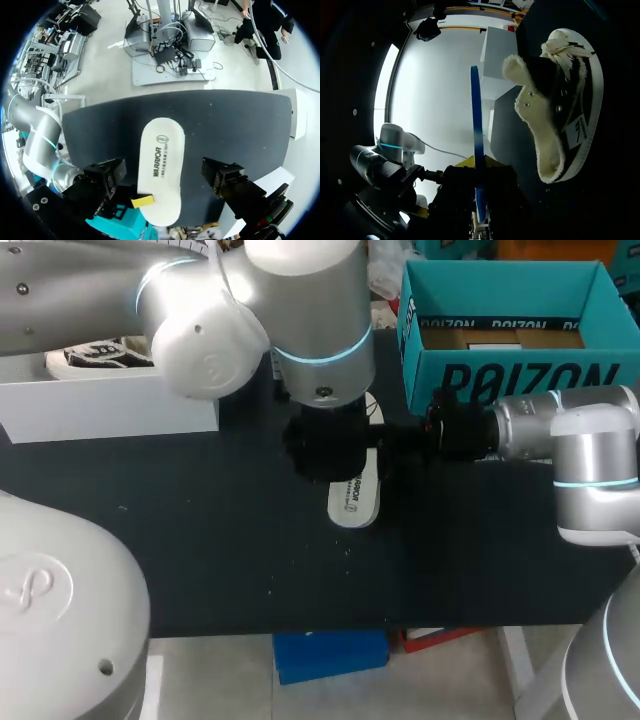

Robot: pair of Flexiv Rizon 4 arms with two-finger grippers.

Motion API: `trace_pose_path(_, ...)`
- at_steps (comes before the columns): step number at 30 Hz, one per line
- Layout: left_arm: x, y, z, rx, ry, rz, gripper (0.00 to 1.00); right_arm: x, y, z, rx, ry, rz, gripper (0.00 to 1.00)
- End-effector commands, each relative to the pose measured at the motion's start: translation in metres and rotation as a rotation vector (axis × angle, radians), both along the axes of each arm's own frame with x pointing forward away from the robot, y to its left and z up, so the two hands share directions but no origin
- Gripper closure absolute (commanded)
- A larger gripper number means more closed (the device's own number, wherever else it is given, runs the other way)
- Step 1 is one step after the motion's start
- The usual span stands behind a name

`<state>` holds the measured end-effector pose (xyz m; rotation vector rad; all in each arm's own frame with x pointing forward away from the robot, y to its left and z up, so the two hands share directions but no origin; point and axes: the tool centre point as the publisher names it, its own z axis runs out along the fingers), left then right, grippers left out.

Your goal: Take the shoe out of the shoebox, open the shoe tongue, remove and reinsert the insole, then place the shoe into the shoebox

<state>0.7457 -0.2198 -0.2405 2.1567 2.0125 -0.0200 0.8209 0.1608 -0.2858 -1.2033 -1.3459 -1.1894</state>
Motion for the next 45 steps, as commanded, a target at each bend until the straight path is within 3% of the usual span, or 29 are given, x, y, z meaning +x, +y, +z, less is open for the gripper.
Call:
trace_pose_path(1, 0.011, -0.003, -0.002, 0.009, 0.007, -0.011, 0.0, 0.0, 0.001, 0.0, -0.001, 0.0, -0.003, 1.0)
trace_pose_path(45, 0.153, -0.004, 0.001, -0.023, 0.005, -0.053, 0.0, 0.0, 0.001, 0.0, -0.001, 0.0, -0.003, 1.0)
